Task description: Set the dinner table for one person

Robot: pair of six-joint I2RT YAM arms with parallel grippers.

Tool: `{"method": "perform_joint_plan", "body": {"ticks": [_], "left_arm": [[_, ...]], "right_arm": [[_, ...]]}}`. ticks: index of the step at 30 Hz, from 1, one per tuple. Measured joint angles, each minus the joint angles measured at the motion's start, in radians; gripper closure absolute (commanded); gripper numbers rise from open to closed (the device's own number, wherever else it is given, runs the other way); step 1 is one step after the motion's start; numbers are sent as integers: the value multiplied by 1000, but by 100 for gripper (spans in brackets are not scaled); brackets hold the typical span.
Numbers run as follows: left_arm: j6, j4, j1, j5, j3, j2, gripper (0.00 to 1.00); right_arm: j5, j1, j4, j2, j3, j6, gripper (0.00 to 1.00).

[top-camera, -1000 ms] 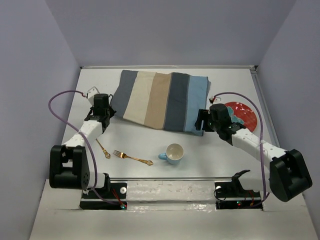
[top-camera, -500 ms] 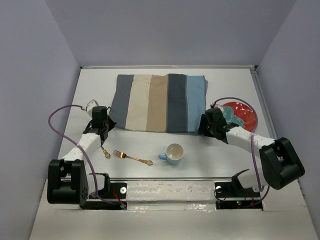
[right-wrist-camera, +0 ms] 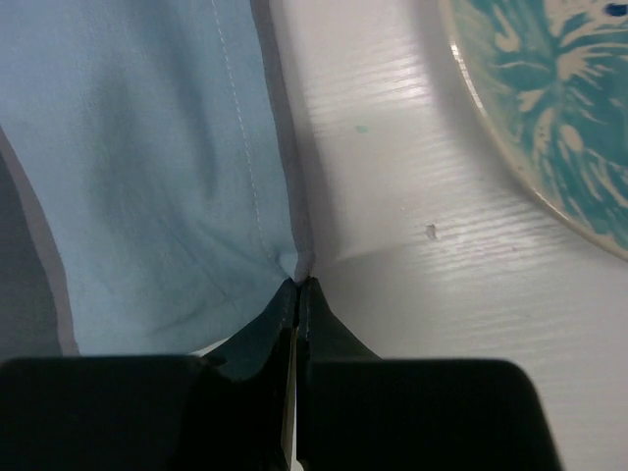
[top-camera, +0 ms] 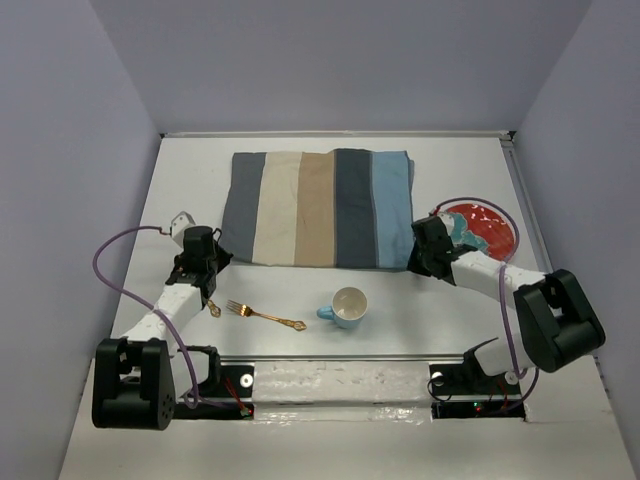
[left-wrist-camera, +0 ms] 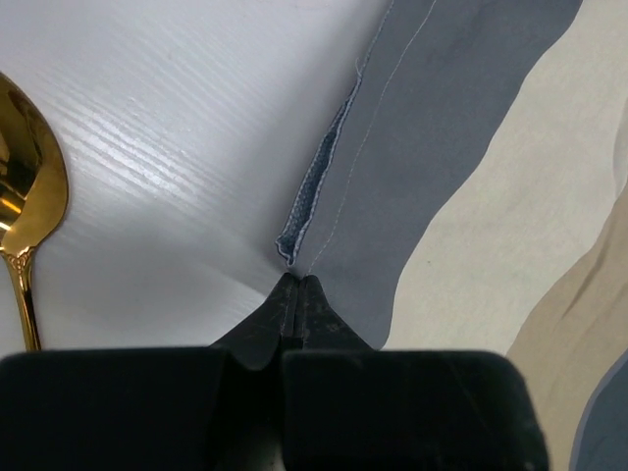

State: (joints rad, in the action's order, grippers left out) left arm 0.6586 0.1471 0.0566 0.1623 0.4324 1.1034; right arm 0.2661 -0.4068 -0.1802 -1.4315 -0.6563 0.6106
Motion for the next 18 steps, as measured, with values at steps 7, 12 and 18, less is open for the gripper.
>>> {"method": "perform_joint_plan", "body": {"ticks": [7,12,18], "left_arm": [[14,8,0,1,-61,-68,99],[23,10,0,-6,-95,-129,3],[31,-15,0,-39,-93,-252,1]], "right_arm": [[41,1,-56,122,15,19,90],[51,1,-79,156,40,37,37],[60,18,-140,282,51,45,27]]}}
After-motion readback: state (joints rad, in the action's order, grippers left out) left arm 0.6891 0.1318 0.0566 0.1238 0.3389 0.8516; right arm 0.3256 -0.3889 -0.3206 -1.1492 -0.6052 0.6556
